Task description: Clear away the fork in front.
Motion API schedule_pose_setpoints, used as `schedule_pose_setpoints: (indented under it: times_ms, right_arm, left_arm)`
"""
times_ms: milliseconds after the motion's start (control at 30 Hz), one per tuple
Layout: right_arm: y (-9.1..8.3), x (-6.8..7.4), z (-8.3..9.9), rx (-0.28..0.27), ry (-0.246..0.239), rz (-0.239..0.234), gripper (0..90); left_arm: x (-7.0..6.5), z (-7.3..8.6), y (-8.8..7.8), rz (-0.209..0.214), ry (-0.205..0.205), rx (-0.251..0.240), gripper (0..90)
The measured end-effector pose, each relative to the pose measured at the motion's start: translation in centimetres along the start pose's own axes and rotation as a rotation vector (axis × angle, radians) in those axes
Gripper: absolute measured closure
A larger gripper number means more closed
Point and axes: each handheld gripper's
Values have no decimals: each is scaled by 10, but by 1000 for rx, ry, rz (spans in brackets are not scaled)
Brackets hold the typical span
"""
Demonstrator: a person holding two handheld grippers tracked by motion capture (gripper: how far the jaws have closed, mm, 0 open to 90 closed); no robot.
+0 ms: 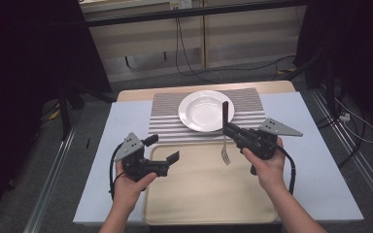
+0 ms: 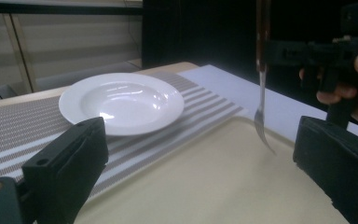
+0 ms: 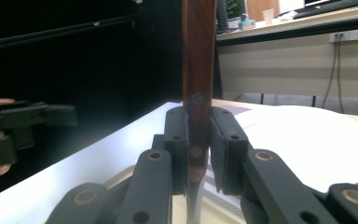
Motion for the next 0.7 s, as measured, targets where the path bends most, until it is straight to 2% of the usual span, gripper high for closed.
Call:
schedule_pose_setpoints:
  times_ms: [200, 533, 700]
  right_arm:
    - [9, 9, 7, 15, -10, -21, 781]
    - [20, 20, 16, 44, -44, -51, 780]
    - [27, 26, 20, 55, -54, -56, 780]
  left_arm:
    - [-9, -15, 16, 23, 1, -7, 60]
    - [-18, -26, 37, 43, 5, -15, 127]
    - [-20, -29, 42, 46, -24, -18, 186]
Point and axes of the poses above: each handheld gripper's, and its own axes: y roughly forward along the jaws, z roughly out of its underside, x roughly to its left, and after that the axes turned 8 degrees about -z, right-handed
